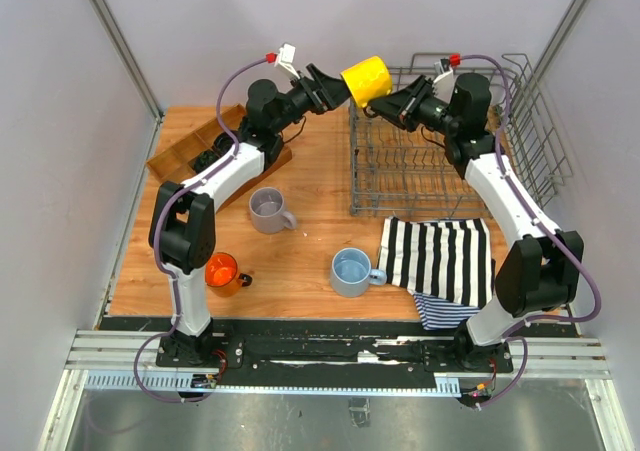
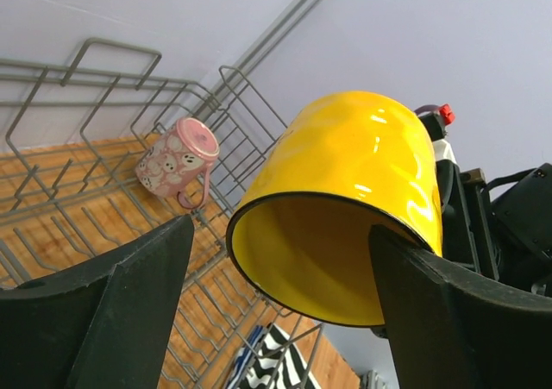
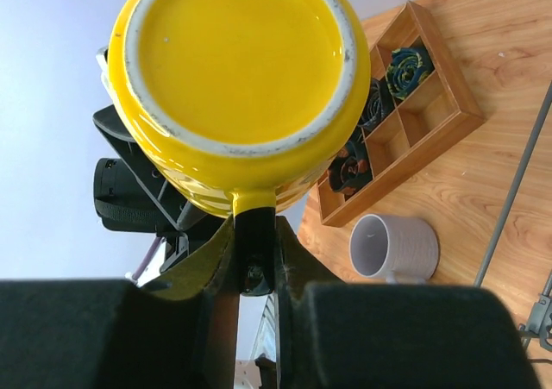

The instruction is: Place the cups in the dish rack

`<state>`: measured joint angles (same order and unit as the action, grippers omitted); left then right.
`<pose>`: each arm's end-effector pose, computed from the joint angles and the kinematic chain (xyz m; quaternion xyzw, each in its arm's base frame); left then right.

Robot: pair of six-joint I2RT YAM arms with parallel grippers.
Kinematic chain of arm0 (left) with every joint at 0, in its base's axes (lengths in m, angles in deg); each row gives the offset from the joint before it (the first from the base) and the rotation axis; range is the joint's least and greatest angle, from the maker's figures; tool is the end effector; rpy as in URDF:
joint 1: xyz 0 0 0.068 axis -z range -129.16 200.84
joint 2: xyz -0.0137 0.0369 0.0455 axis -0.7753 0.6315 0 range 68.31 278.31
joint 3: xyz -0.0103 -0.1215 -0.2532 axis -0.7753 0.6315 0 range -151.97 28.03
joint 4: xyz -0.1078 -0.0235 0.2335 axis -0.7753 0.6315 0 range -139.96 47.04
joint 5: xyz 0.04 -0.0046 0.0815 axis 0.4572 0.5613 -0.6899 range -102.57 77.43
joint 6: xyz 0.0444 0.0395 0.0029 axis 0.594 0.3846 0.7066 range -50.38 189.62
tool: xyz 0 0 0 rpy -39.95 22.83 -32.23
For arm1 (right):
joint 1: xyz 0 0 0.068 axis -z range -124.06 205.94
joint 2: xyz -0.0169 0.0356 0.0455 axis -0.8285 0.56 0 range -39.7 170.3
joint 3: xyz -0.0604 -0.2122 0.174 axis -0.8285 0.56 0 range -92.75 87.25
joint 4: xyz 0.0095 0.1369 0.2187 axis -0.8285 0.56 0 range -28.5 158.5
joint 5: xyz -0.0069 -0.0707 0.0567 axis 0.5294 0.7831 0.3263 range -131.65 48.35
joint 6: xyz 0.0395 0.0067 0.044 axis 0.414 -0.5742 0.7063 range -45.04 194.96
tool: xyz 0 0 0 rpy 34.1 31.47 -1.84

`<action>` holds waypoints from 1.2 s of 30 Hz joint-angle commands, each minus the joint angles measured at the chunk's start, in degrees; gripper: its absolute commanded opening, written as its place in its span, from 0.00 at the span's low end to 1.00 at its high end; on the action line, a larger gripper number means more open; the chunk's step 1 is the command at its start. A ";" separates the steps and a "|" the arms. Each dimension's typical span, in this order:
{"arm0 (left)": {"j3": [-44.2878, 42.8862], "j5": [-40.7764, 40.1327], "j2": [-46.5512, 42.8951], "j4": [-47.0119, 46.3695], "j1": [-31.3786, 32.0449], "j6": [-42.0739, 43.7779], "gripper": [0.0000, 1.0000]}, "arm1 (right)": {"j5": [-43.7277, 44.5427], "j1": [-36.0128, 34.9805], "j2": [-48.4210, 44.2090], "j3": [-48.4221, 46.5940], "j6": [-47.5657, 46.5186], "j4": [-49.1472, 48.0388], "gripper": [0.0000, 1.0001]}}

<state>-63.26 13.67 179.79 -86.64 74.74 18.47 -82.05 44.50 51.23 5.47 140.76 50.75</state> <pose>0.4270 -0.2103 0.3721 0.0395 0.6092 -0.5830 0.5360 0.3664 0.1030 0.4097 0.0786 0.6952 0.6080 0.3753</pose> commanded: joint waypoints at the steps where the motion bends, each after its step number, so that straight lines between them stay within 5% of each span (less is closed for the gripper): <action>1: 0.50 0.65 -1.15 0.80 0.07 2.29 0.89 | 0.86 1.25 -1.42 -4.45 -3.53 -1.71 0.01; 8: 6.25 -0.89 -3.82 3.67 -1.80 2.85 0.99 | 1.25 3.86 -0.18 -5.54 -5.12 -0.37 0.01; 19: 8.21 -1.16 -7.48 12.62 -4.56 6.78 1.00 | 5.13 7.88 3.76 -11.44 -16.14 9.50 0.01; 36: 15.83 0.10 -14.51 16.71 -11.07 10.03 1.00 | 24.61 8.59 16.11 -30.60 -37.33 26.82 0.01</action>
<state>-48.50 12.66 166.83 -70.30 64.44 27.08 -63.15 52.46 66.42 -19.68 109.05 78.53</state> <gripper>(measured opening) 0.994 0.162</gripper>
